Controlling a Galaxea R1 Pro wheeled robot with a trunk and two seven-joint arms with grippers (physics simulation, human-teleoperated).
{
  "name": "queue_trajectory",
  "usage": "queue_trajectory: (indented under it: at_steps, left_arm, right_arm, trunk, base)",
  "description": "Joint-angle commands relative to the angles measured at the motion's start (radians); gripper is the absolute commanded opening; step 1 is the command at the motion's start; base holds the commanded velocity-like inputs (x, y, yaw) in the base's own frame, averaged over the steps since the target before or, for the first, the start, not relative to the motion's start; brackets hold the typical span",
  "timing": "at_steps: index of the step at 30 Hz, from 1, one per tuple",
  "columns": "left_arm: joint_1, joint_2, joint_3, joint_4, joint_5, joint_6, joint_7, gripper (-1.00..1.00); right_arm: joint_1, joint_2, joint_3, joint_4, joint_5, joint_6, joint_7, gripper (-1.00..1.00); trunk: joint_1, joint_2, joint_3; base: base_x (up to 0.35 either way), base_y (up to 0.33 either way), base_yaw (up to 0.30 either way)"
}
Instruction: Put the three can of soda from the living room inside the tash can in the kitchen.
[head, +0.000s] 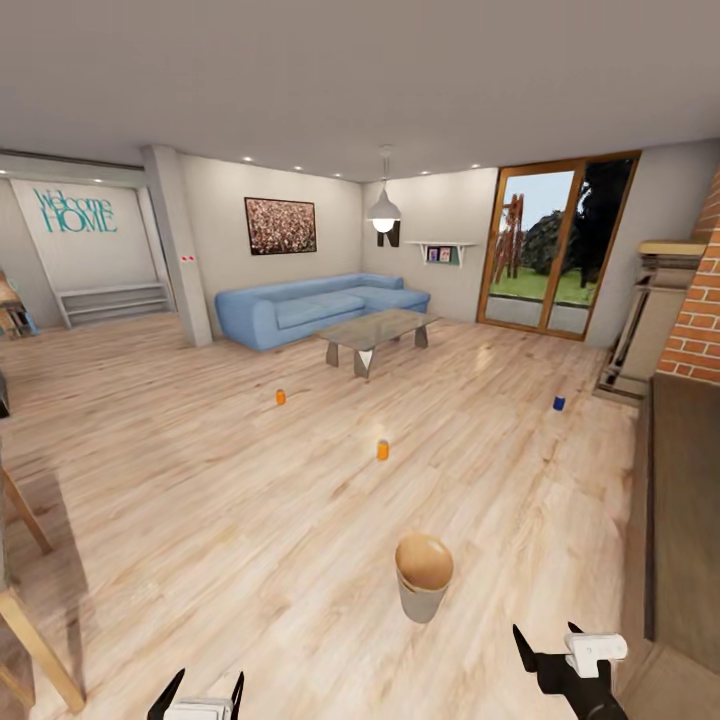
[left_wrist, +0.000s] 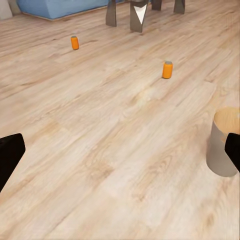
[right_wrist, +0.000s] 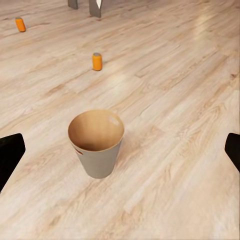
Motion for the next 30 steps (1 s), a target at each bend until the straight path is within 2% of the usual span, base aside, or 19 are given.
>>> queue_trajectory:
  at_steps: [1,30]
  left_arm:
    - [0.000,0.000,0.000,0.000,0.000,0.000,0.000,1.00]
    - [0.000,0.000,0.004,0.009,0.001,0.000,-0.005,1.00]
  right_arm:
    - [0.000,0.000,0.000,0.000,0.000,0.000,0.000,1.00]
    - [0.000,-0.001,0.001,0.000,0.002,0.002,0.000,1.00]
  trunk:
    - [0.000,0.000,0.000]
    - [0.000,0.000,0.000]
  base:
    - [0.325,0.041,0.000]
    - [0.305,0.018,0.000]
